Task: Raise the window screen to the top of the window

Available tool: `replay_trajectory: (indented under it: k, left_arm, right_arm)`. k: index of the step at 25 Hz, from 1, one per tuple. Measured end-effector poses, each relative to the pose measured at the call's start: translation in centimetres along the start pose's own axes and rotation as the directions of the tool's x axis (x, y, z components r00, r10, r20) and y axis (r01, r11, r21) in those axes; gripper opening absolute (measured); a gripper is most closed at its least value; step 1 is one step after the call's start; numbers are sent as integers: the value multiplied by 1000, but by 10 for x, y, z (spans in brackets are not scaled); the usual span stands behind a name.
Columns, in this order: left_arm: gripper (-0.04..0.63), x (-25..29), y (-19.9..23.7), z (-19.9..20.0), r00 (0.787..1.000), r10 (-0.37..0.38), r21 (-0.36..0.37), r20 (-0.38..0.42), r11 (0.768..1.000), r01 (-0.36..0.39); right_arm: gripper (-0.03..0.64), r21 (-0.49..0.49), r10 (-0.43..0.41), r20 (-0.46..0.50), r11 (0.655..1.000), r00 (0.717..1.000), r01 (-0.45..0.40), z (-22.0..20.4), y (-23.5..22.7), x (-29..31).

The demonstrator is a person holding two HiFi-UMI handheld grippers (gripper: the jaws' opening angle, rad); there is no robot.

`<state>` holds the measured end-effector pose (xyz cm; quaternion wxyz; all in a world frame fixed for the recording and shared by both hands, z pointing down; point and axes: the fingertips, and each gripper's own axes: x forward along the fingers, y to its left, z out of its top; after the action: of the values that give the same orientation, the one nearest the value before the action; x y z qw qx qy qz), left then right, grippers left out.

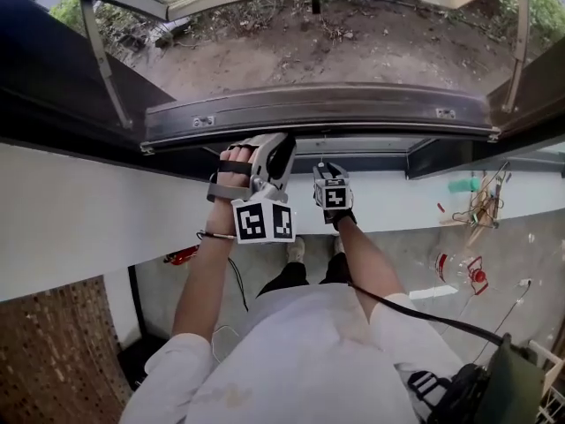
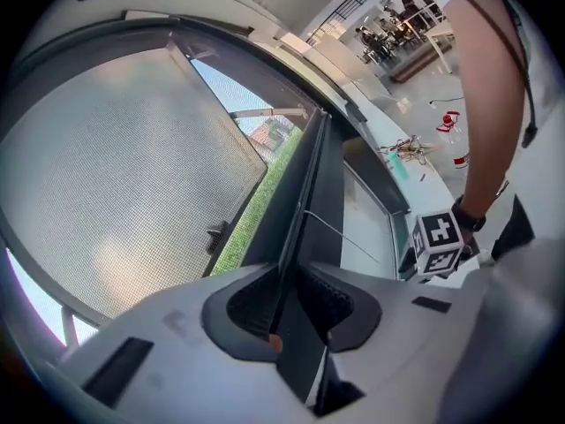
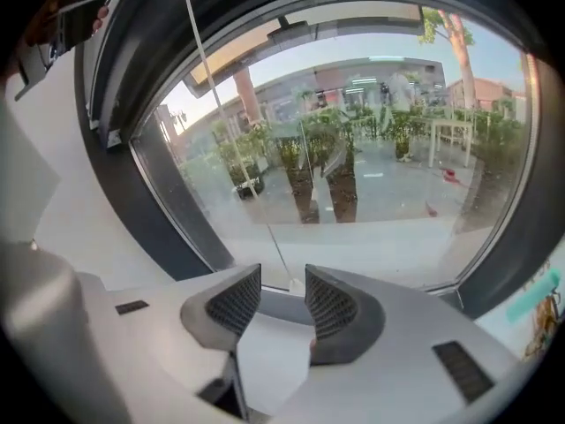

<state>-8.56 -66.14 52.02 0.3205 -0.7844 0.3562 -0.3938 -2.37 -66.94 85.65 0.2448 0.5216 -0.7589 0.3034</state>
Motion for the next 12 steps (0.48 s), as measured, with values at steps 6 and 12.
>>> replay_trajectory:
  k: [6,12]
  left_arm:
    - [69,-2,0,-2,1000,-5,-7,-7,1000,5]
    - [58,-3,2,-2,1000,24,-63,-12,998,-25]
  right_arm:
    - [138,-39,-21,-19,999,1000,20,7,6,26]
    - [2,-5,-4,-95,1000,995,4,-17,4,14]
